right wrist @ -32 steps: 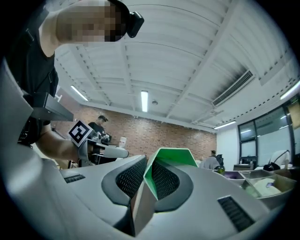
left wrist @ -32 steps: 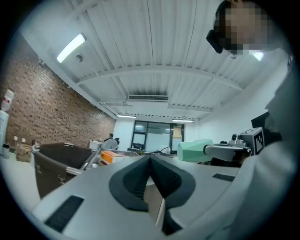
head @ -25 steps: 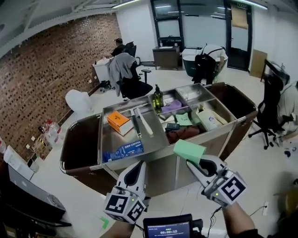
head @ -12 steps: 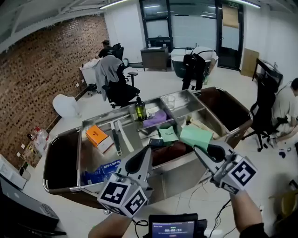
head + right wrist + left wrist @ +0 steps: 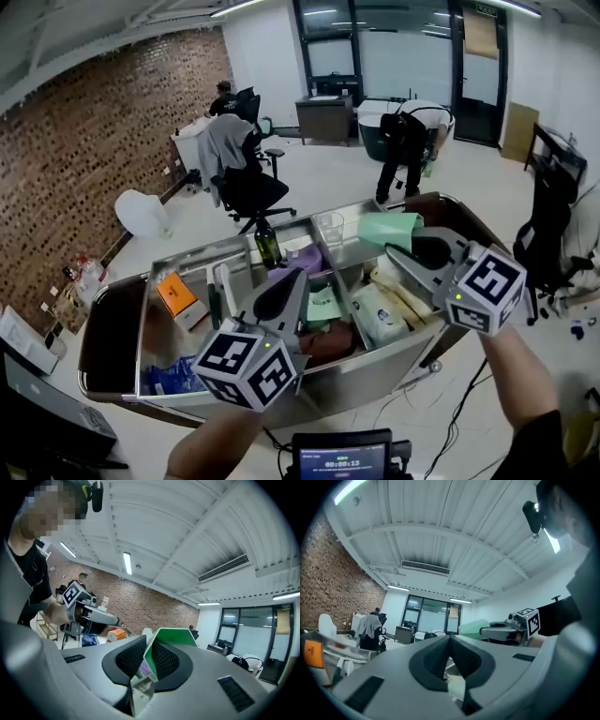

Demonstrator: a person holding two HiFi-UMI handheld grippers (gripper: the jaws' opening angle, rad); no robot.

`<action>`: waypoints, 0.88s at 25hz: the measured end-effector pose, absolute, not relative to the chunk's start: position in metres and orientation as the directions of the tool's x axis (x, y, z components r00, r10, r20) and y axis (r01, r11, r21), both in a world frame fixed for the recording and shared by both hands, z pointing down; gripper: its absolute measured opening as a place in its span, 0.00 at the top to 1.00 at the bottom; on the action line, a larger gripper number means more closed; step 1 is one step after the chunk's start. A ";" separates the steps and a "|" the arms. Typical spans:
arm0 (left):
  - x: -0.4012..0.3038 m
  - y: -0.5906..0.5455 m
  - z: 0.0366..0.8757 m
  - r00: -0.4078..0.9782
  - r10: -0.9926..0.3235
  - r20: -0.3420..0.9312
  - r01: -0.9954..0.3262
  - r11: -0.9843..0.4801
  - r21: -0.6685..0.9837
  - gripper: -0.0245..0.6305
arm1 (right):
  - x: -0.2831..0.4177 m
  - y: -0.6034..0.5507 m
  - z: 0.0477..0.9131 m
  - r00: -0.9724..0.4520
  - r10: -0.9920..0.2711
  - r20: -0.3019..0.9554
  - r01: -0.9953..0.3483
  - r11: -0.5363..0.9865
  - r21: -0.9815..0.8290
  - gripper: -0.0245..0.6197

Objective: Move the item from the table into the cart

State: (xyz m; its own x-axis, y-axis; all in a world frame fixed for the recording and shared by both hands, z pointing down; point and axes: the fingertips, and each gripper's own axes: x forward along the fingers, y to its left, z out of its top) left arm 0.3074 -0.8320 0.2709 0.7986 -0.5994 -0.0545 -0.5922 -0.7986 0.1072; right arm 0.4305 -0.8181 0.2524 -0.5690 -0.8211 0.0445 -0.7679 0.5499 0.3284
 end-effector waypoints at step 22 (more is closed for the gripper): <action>0.387 -1.056 0.280 0.692 -0.716 0.096 -0.720 -0.674 0.165 0.96 | 0.516 -1.090 0.295 -0.484 -0.664 0.570 -0.632 0.716 0.297 0.91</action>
State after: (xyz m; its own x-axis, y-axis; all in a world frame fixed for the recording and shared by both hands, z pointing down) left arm 0.3868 -1.0556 0.2797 0.6916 -0.7159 0.0961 -0.7204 -0.6738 0.1645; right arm 0.5162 -1.0904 0.2947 -0.4842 -0.6638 0.5700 -0.6320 0.7159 0.2967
